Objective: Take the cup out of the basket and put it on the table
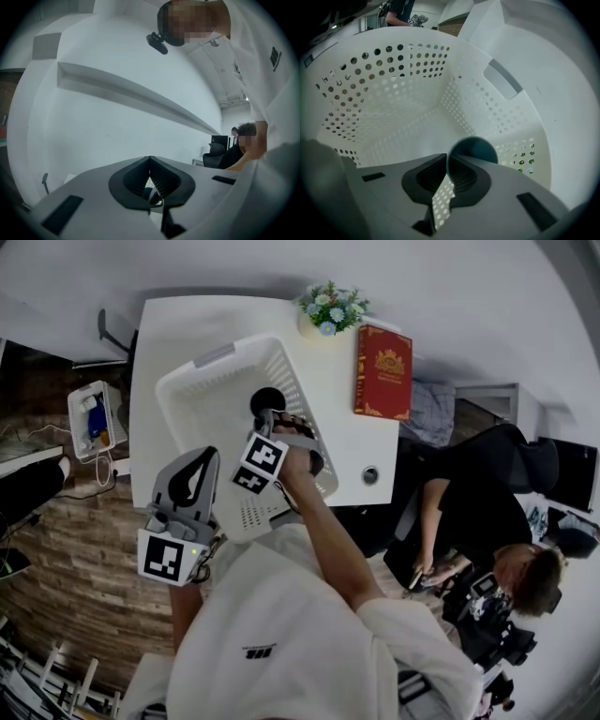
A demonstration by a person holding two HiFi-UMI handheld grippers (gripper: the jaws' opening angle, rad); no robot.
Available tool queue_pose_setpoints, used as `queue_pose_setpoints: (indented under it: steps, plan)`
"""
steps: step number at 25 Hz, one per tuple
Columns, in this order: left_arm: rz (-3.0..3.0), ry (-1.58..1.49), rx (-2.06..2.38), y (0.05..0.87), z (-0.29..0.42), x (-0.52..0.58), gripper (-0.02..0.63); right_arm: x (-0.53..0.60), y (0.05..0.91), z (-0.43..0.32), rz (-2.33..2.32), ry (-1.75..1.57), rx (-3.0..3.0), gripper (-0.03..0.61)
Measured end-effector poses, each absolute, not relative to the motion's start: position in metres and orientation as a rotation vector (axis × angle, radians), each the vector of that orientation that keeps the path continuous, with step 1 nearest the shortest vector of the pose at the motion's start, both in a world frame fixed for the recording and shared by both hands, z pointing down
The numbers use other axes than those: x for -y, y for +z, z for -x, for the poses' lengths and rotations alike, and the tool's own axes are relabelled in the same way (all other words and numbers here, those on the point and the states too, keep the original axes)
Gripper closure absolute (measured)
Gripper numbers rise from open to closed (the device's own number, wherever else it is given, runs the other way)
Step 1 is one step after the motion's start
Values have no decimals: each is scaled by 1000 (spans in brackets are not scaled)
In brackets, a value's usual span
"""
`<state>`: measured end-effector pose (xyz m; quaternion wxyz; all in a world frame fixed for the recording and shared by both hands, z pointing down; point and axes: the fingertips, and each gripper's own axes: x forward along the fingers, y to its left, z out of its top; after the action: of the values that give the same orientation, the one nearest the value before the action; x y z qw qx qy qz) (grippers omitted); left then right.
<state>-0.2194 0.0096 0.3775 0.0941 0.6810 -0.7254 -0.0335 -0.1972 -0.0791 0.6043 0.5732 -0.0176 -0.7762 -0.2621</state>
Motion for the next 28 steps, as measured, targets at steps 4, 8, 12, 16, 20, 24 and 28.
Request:
queue_pose_setpoints:
  steps: [4,8,12,16,20,24,28]
  plan:
    - [-2024,-98,2148,379,217,-8,604,77,602,197,61,-603,1840,549]
    - [-2022,-98,2144,379,215,-8,604,71,599,196,83,-593,1853,549]
    - [-2027,-100,2146,378,213,-9,604,64,594,194,104,-589,1869,549]
    - [-2030,-94,2143,378,209,-9,604,59,587,189,124,-582,1890,549]
    - [-2036,-94,2142,376,206,-10,604,53,579,183,141,-578,1904,549]
    - [-2043,-84,2137,378,201,-10,604,48,569,177,156,-577,1916,549]
    - [-2048,-78,2135,376,197,-11,604,43,555,174,167,-589,1930,549]
